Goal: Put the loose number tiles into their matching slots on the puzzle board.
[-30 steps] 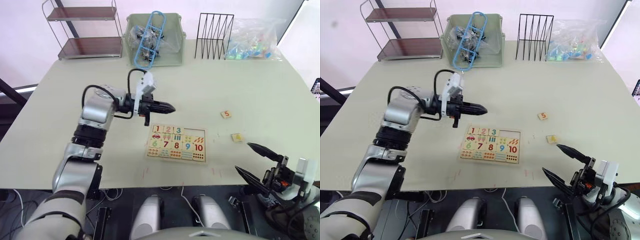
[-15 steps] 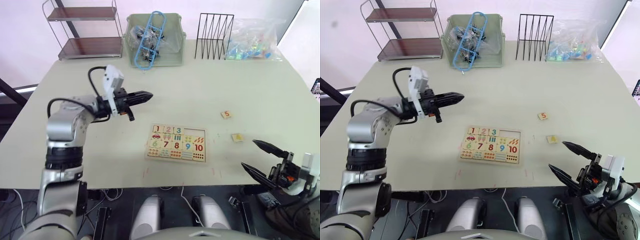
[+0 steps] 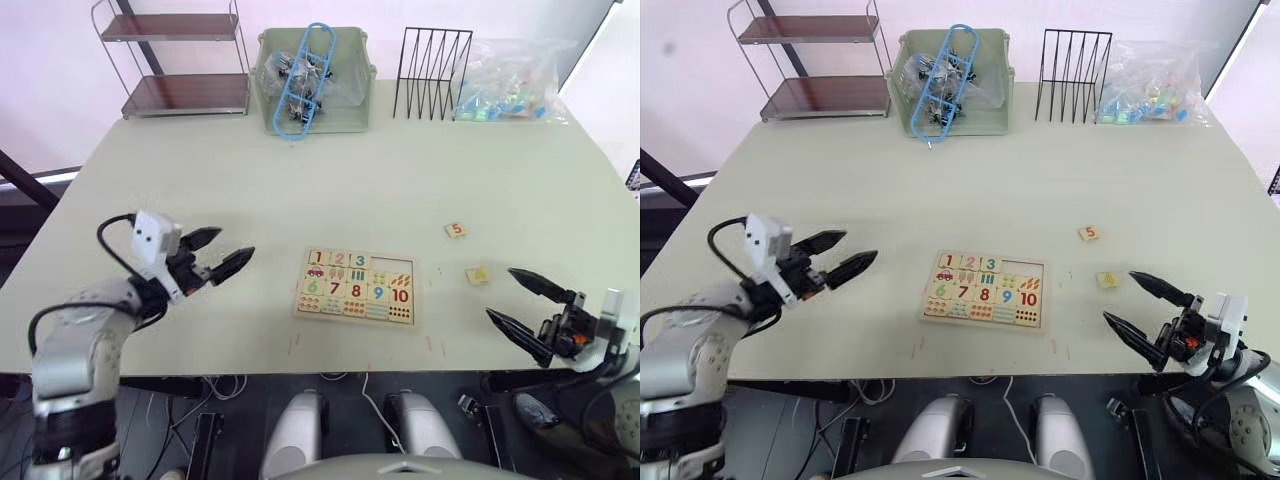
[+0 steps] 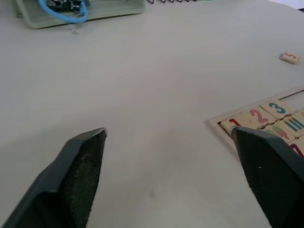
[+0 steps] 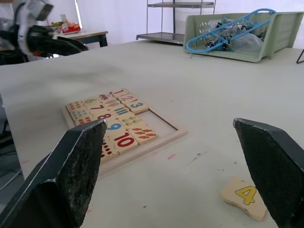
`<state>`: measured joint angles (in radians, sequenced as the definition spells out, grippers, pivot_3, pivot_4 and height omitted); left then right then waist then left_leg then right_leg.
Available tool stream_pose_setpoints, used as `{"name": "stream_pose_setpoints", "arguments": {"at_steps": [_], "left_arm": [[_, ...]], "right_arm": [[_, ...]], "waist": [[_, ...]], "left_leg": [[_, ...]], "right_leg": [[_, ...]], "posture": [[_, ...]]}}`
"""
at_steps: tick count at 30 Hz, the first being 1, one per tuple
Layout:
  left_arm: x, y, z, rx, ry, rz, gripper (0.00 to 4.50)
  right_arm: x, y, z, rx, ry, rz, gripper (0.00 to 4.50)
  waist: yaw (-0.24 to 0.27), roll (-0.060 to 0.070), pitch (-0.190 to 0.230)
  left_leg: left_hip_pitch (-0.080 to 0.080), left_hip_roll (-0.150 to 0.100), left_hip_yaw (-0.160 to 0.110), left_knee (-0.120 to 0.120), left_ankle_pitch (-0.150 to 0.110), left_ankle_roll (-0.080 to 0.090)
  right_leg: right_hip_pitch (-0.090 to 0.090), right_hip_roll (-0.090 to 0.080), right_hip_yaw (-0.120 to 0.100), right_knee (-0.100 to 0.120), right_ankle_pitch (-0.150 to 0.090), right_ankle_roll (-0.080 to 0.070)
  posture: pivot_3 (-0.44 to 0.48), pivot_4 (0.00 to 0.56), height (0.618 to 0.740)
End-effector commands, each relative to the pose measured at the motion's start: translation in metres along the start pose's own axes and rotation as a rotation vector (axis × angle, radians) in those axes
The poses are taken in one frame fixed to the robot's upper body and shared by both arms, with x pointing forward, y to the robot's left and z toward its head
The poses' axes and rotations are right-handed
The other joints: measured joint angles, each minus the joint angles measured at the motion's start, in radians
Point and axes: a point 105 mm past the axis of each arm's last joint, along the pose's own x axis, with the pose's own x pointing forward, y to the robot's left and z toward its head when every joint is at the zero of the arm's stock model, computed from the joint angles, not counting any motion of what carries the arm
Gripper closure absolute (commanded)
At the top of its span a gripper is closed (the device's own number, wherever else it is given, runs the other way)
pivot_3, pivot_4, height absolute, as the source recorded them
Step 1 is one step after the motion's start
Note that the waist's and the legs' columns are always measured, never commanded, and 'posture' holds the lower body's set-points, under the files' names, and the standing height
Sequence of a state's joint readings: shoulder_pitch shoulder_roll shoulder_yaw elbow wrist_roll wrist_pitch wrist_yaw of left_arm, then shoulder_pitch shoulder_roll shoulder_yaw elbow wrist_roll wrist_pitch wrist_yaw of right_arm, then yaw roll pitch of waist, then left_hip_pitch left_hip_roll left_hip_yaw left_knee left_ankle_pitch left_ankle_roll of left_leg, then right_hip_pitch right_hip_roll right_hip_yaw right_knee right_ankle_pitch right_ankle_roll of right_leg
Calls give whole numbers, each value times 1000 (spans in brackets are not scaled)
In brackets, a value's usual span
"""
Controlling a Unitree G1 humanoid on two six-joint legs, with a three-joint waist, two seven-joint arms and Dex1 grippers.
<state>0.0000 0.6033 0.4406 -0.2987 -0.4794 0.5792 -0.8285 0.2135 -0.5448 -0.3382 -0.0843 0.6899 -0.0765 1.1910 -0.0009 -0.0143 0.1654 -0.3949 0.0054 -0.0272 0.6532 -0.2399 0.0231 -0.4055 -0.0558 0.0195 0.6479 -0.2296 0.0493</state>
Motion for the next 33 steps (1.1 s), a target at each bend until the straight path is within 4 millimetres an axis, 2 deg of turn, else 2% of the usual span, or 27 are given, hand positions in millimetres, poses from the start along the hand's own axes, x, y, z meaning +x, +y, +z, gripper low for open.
{"name": "stream_pose_setpoints", "arguments": {"at_steps": [1, 4, 8, 12, 19, 25, 33], "left_arm": [[-22, -3, 7, 35, -46, 74, 121], [-38, -1, -3, 32, -30, 141, 121], [-64, 2, -32, 35, 45, 230, 121], [-74, -4, -47, 36, 55, 216, 121], [-75, -8, -46, 26, 6, 195, 121], [-74, -8, -46, 28, -1, 189, 121], [-63, -8, -44, 48, -15, 139, 121]], "right_arm": [[-11, -11, 4, -20, 20, -28, 0], [-15, -15, 1, -16, 46, -40, 0], [-25, -21, -7, -12, 88, -78, 0], [-32, -27, -13, -9, 114, -108, 0], [-38, -39, -18, -13, 135, -126, 0], [-35, -40, -20, -18, 131, -130, 0], [-31, -44, -19, -32, 116, -152, 0]], "waist": [[1, 0, 0], [3, 0, 0], [1, 0, 0], [2, 0, 0], [4, 0, -1], [2, 0, -1], [0, 0, -1]], "left_leg": [[0, 0, 0, 0, 0, 0], [0, 0, 0, 0, 0, 0], [0, 0, 1, 0, 0, 0], [0, 0, 2, 0, 0, 0], [0, 0, 2, 0, 0, 0], [0, 0, 3, 0, 0, 0], [0, 0, 3, 0, 0, 0]], "right_leg": [[0, 0, 0, 0, 0, 0], [0, 0, 0, -1, -1, -1], [0, 0, 0, -1, -1, -2], [0, 1, 0, -1, -1, -2], [0, 1, 0, -2, -1, -2], [0, 1, 0, -2, -1, -2], [0, 2, 0, -2, -1, -2]], "posture": [[0, 150, 740], [0, 150, 740], [0, 150, 740], [0, 150, 740], [0, 150, 740], [0, 150, 740], [0, 150, 740]]}}
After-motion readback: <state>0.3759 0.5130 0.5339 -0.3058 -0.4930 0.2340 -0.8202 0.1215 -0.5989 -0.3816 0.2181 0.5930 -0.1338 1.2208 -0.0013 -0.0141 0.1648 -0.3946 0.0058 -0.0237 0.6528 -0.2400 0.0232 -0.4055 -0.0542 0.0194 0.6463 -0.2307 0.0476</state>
